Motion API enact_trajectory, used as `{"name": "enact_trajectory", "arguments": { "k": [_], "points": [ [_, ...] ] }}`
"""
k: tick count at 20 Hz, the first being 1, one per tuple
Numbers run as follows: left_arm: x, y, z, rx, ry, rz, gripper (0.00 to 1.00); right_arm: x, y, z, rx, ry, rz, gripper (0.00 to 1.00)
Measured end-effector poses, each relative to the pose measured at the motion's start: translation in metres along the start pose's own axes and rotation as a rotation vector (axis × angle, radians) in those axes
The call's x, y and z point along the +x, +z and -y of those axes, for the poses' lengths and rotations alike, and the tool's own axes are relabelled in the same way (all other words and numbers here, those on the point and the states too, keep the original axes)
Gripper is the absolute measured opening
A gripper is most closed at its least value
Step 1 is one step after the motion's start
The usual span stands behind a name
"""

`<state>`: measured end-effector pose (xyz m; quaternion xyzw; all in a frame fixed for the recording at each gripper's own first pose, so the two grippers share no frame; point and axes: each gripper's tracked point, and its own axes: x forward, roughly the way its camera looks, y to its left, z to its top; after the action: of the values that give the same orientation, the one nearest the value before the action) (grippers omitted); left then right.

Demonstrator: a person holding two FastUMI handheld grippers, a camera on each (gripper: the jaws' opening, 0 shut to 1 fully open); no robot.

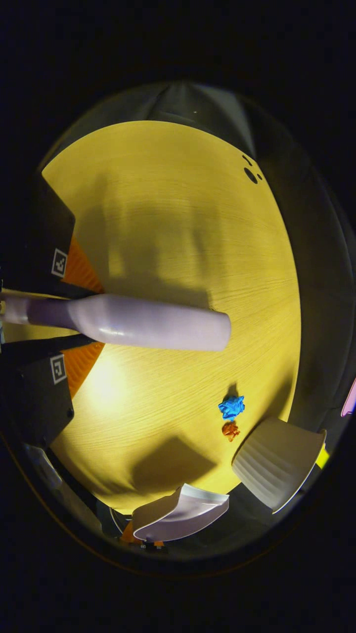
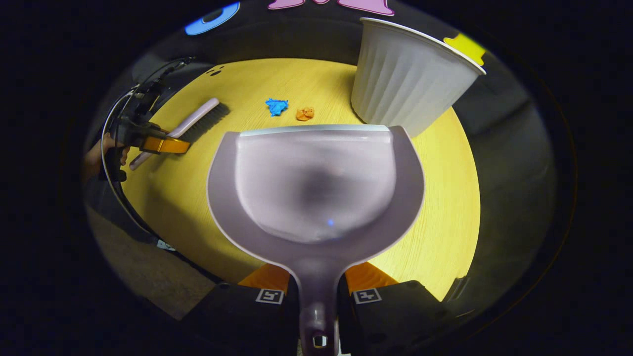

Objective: Pick up the small broom and dustpan from the desktop, sweep the trash into the dustpan with the broom, and then empty the trash into the garbage bin.

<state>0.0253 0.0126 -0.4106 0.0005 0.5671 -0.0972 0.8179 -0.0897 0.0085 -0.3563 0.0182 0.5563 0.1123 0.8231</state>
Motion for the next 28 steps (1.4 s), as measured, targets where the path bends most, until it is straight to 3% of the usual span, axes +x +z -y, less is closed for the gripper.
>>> {"name": "enact_trajectory", "arguments": {
  "k": [4,5,8,12,20,28],
  "points": [
    [-0.003,0.024,-0.009,0.031,0.051,0.077,0.27,-0.004,0.001,-0.008,-0.102,0.03,-0.076,0.39],
    [-0.005,0.036,-0.009,0.061,0.058,0.112,0.27,-0.005,0.001,-0.008,-0.131,0.038,-0.104,0.33],
    [-0.006,0.078,-0.002,0.144,0.045,0.161,0.25,-0.008,-0.003,-0.012,-0.188,0.072,-0.204,0.36],
    [0.01,0.131,0.019,0.246,0.014,0.16,0.25,0.0,-0.007,-0.009,-0.22,0.122,-0.298,0.33],
    [0.052,0.162,0.088,0.44,-0.089,0.08,0.25,0.02,-0.007,0.015,-0.237,0.1,-0.351,0.36],
    [0.031,0.135,0.159,0.567,-0.319,0.022,0.25,0.031,0.001,0.019,-0.253,0.115,-0.311,0.36]
  ]
}}
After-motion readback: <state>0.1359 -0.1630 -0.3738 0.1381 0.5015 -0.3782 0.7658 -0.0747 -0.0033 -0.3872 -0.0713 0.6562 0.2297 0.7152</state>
